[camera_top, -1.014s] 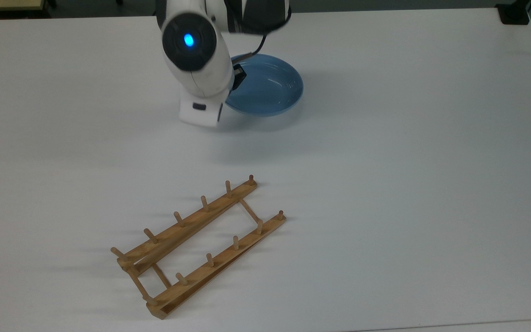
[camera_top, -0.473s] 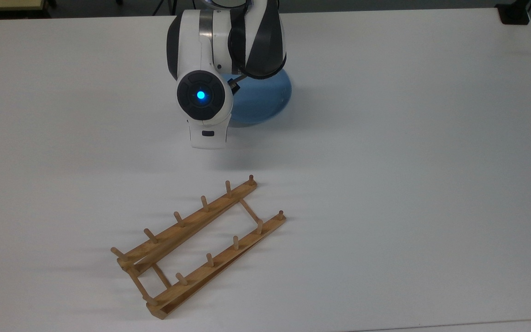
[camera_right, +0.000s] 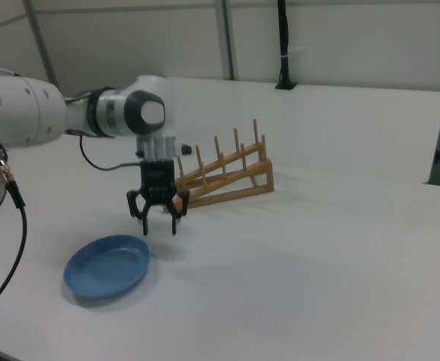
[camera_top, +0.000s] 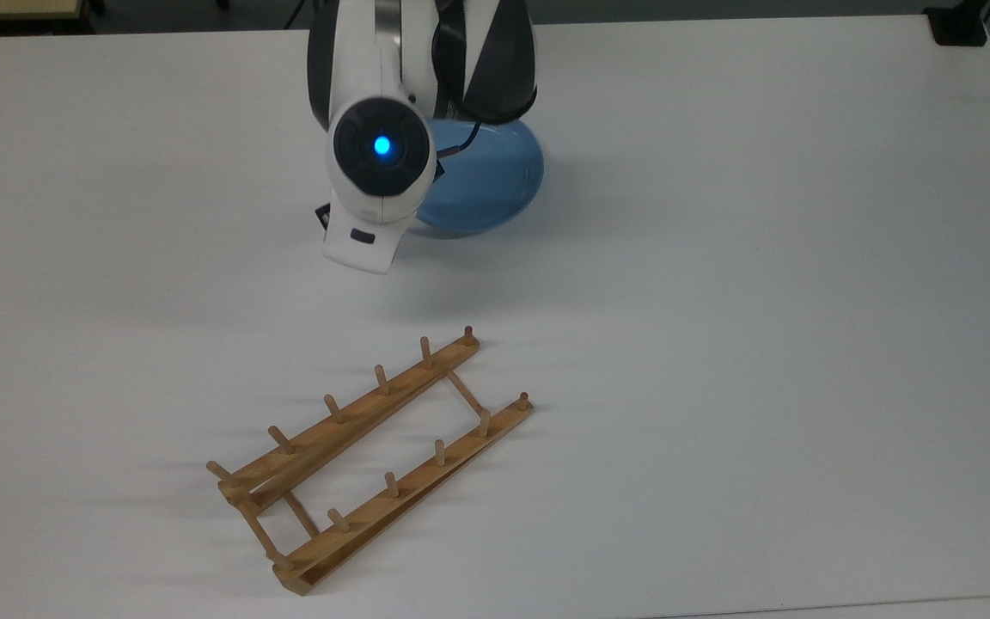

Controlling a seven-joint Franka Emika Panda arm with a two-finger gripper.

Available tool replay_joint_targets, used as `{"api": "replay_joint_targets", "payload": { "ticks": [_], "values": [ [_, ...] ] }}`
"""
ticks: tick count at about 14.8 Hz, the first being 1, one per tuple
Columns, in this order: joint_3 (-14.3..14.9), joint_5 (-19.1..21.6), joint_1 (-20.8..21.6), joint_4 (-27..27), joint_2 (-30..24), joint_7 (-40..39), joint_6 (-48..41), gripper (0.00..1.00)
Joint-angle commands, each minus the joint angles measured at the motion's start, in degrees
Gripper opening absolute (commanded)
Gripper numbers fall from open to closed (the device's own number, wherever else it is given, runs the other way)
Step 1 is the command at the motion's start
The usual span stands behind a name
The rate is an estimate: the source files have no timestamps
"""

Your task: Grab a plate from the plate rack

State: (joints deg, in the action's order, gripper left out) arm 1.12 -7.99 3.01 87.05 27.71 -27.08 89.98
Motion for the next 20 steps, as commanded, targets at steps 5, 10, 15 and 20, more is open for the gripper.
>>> {"api": "replay_joint_targets", "payload": {
  "ticks": [5, 10, 15, 20],
  "values": [
    [0.20, -2.03, 2.44, 0.93, -13.72, 24.41, 0.11, 1.00],
    [0.11, -0.54, 2.71, 1.28, -22.16, 31.73, -0.06, 1.00],
    [0.46, 1.66, 1.92, 1.46, -25.95, 33.50, -0.33, 1.00],
    [0.91, 4.12, 1.56, 1.54, -26.74, 33.41, -0.85, 1.00]
  ]
}}
